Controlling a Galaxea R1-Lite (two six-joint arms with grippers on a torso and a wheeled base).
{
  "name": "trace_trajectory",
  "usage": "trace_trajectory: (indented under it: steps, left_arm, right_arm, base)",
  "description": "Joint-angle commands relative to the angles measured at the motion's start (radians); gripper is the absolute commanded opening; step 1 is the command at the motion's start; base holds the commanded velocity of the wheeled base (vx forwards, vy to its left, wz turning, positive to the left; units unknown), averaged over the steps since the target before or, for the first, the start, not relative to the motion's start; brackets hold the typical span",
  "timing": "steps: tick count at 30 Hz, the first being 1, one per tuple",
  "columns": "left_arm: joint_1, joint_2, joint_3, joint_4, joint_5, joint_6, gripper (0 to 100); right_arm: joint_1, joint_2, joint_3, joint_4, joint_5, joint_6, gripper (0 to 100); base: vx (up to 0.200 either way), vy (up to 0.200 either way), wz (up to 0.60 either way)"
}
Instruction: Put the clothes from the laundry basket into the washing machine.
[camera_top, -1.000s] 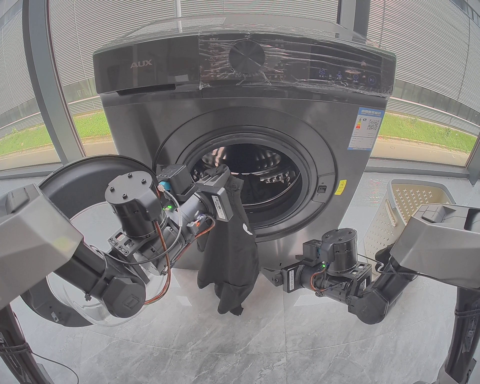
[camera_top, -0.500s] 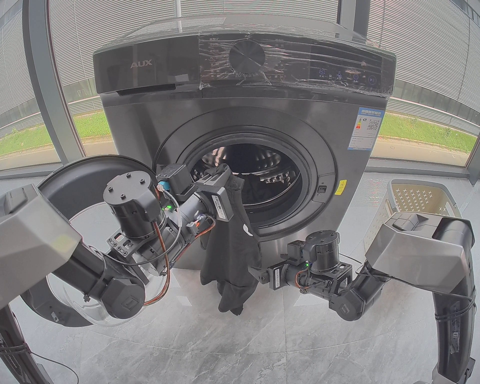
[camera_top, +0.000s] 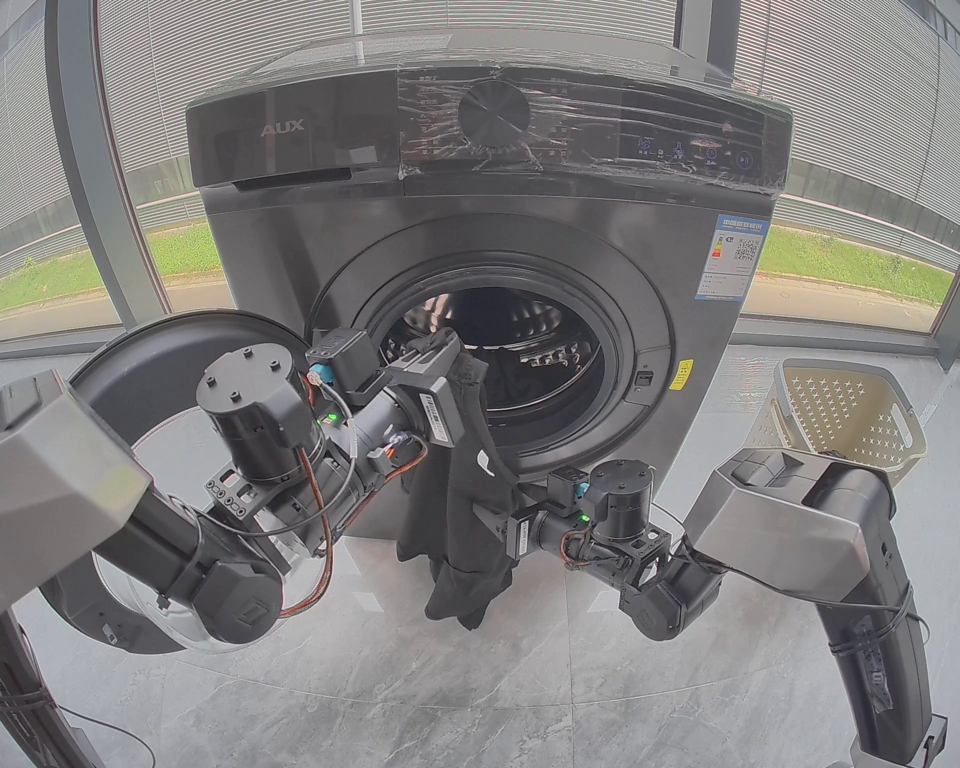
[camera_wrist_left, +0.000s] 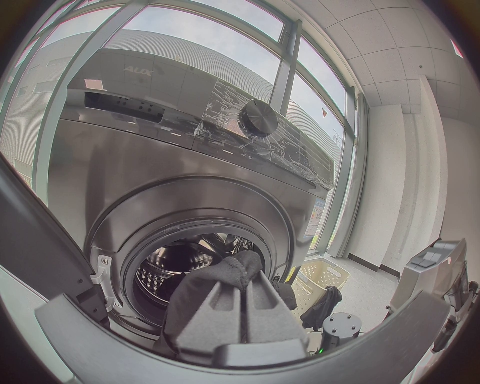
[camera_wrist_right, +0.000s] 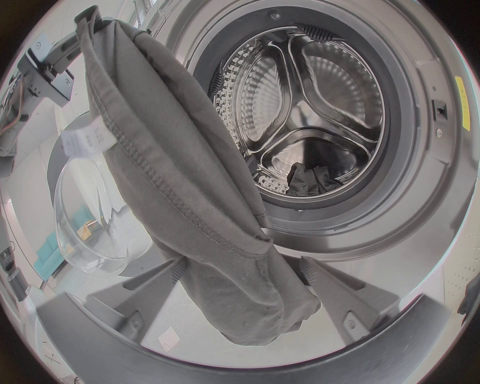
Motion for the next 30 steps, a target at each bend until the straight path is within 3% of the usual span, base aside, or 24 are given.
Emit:
trace_trajectory:
  steps: [1,10,14,15,18,22,30]
  left_arm:
    - [-0.001,-0.006,0.001,0.0,0.001,-0.001,0]
    - [0.013,-0.003,0.026,-0.001,0.004,-0.001,0]
    - [0.056,-0.006,0.064,-0.001,-0.004,-0.001,0]
    - [0.056,-0.006,0.064,-0.001,-0.004,-0.001,0]
    - [0.073,-0.009,0.09,-0.003,-0.005,0.001,0]
    - [0.076,-0.032,0.136,-0.004,-0.018,0.002,0]
    - [0.07,-0.104,0.253,-0.036,-0.07,0.025,0]
  right_arm:
    - [0.001,0.022,-0.009,-0.018,0.01,0.0,0]
    - [-0.015,-0.018,0.054,-0.086,0.016,-0.005,0]
    - [-0.039,-0.136,0.192,-0.118,0.012,-0.072,0]
    - [-0.039,-0.136,0.192,-0.118,0.012,-0.072,0]
    - [-0.047,-0.242,0.327,-0.169,0.01,-0.106,0]
    - [-0.045,-0.36,0.448,-0.184,0.006,-0.108,0]
    - [-0.096,-0.515,0.55,-0.173,-0.008,-0.109,0]
  base:
    - [0.0,0.0,0.0]
    - [0.0,0.0,0.0]
    - [0.0,0.0,0.0]
    - [0.0,0.0,0.0]
    - [0.0,0.0,0.0]
    - [0.0,0.0,0.0]
    - [0.0,0.0,0.0]
